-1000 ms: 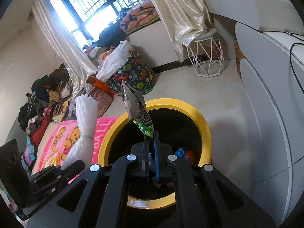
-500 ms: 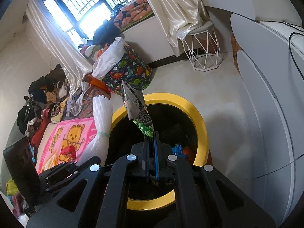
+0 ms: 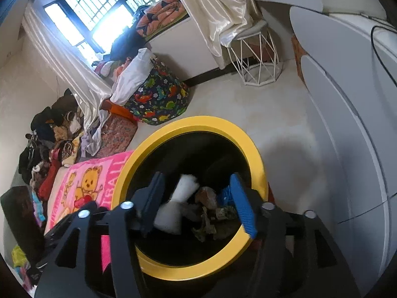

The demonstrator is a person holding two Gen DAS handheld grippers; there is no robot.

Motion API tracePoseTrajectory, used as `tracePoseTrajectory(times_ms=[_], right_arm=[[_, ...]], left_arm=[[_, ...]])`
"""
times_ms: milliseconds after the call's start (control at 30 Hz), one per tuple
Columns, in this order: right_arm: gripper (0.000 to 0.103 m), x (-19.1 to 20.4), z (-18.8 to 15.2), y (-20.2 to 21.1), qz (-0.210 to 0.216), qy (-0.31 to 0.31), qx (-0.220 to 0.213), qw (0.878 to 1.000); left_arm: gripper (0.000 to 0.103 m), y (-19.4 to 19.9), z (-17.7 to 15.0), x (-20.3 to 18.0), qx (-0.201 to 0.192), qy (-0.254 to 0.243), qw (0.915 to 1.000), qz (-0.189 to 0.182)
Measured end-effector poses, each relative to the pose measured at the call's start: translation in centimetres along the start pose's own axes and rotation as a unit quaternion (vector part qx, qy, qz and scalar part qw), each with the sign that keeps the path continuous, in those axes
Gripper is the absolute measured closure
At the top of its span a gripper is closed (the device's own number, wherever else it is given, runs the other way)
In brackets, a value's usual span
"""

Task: Collect trash
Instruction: 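Open both tools to drop the tassel and snack bag into the bin, then move both tools back toward the red candy and wrappers on the blanket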

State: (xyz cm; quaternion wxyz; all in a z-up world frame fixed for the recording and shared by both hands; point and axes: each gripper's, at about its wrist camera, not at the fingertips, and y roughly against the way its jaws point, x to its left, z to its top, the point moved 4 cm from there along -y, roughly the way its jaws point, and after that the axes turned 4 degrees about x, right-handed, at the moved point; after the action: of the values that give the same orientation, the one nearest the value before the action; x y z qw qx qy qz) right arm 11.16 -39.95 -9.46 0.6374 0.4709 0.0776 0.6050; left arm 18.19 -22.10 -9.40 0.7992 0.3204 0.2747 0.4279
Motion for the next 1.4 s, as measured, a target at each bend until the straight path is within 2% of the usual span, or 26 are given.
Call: tracePoseTrajectory(times_ms=[67,233,367,600,1200,1400], right_arm=[[0.036,0.7,0.0,0.4,-0.002,0.011,-0.009,1.000],[0.027,2.1,-0.1,1.2,-0.003,0.033,-0.029,0.999],[0.020,3.0,-0.2,2.0,-0.001,0.044,-0.043,0.998],[0.017,4.5,-0.5,3.0,0.002,0.059,-0.059,0.997],[0.014,7.1,-1.0,2.8,0.004,0.096,-0.060,0.994],[0.012,7.8,-1.1,3.0,0.005,0.096,-0.067,0.993]], left_arm=[[0.011,1.1,0.0,-0.1,-0.015,-0.004,0.9998,0.007],[0.011,3.5,0.3,-0.3,-0.053,-0.014,0.9981,0.030],[0.011,4.9,0.3,0.0,-0.068,-0.016,0.9969,0.037],[0.011,7.5,-0.3,0.8,-0.100,-0.015,0.9934,0.054],[0.011,10.5,-1.5,3.6,-0.133,-0.001,0.9880,0.079],[0.011,11.5,-1.7,4.6,-0.140,0.013,0.9872,0.076]])
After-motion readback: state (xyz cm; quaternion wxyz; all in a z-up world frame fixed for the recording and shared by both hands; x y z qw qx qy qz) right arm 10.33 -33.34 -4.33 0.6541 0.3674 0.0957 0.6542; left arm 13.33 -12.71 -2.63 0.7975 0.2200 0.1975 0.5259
